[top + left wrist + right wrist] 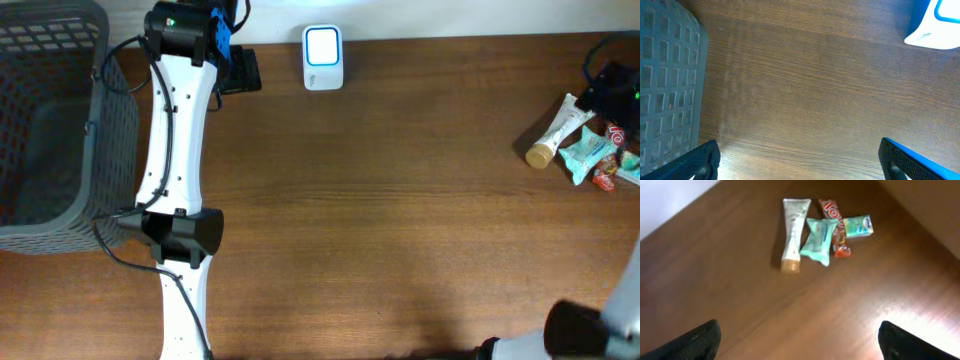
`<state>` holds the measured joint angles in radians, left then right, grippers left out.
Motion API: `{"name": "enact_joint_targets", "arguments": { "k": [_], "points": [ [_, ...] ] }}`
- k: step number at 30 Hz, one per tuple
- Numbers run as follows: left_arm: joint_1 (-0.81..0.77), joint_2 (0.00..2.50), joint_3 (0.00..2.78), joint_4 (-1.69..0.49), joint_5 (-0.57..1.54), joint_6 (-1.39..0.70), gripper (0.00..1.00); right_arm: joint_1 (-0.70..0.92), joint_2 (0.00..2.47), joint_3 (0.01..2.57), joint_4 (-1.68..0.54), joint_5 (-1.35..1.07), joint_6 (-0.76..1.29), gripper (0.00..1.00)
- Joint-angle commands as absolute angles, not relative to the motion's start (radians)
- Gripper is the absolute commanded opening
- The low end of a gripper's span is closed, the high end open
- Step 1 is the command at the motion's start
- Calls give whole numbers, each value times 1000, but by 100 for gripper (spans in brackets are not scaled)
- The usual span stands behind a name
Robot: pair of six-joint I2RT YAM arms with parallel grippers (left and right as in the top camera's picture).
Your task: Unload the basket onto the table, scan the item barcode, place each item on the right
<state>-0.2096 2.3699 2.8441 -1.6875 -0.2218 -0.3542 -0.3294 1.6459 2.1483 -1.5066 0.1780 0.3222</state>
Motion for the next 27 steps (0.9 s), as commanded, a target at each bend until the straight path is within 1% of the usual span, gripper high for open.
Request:
{"name": "enact_joint_targets", "arguments": {
  "k": [1, 3, 4, 9, 12, 15, 18, 20, 27],
  "points": [
    [-213, 2362, 2841, -1688, -233, -339, 99, -234, 1568, 2147, -1596, 146, 329, 99],
    [-214, 2362, 2841, -1688, -233, -339, 99, -146, 1518, 2147, -1653, 146, 329, 99],
    [-214, 2362, 2841, -1688, -233, -339, 99, -69, 1481, 2147, -1690, 146, 329, 99],
    [-214, 2362, 2841, -1688, -233, -339, 99, 138, 1313, 2078, -1699, 154, 319, 99],
    [-214, 2362, 2841, -1688, -233, -339, 99, 160, 1210, 1971, -1699, 146, 319, 99],
    [-214, 2362, 2841, -1688, -233, -339, 99, 160, 1031, 1734, -1699, 89, 319, 99],
    [-214, 2362, 2841, -1688, -233, -339, 99, 160, 916, 1575, -1699, 63, 322, 99],
    [-214, 2362, 2841, -1688, -233, -339, 99, 160, 890, 1527, -1699, 63, 322, 99],
    [-214, 2362, 2841, -1688, -232, -339, 99, 160, 905, 1518, -1698, 64, 322, 99]
  ]
}}
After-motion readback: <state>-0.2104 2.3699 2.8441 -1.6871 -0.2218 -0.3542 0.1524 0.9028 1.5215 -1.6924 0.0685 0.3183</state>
